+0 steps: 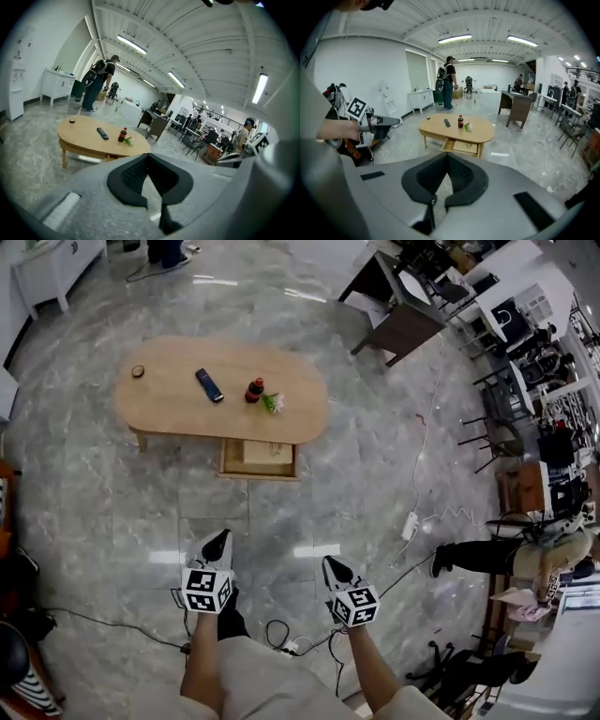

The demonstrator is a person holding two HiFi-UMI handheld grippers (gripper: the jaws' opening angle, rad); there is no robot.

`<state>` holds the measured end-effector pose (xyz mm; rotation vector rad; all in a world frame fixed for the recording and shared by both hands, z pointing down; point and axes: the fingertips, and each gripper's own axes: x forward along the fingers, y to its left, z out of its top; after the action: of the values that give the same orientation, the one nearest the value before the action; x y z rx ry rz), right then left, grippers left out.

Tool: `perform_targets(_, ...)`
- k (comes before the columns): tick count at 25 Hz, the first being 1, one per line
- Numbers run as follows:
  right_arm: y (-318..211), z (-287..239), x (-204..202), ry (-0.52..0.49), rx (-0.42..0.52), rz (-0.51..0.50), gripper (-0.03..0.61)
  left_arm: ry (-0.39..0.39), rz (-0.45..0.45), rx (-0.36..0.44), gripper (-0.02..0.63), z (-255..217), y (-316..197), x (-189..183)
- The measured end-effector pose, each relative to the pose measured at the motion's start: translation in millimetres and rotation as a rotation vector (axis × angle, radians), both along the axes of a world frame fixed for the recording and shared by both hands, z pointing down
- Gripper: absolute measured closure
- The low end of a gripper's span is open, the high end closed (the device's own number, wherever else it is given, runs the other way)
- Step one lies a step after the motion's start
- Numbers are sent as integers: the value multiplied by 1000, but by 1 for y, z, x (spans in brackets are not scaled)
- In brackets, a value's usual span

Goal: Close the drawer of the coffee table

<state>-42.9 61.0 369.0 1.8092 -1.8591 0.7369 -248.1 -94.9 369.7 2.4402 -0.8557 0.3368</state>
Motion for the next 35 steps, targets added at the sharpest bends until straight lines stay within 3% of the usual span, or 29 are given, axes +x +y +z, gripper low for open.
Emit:
perform_targets(8,-74,38,60,5,-13,23,563,-59,-130,6,606,29,-48,0)
perform_targets(16,-90,56,113,-12,37,48,563,-136,-68,60,606,46,-53,50)
perform_targets(19,-89,72,125,-20,35,-19,563,-163,-74,63,606,56,-46,72)
perform_targets(24,-92,84,158,-21,84,-155,563,-159,-176,23,606,74,-22,111)
perform_targets(27,-90,88,180,108,88,-393,563,-149,-224,-31,606,93,-5,135)
perform_targets(29,-88,84,204,202,94,-498,563,-165,-254,-22,606,100,1,147)
perform_targets(35,-94,82,267,146,164,-440,563,-177,-339,30,606,95,10,177)
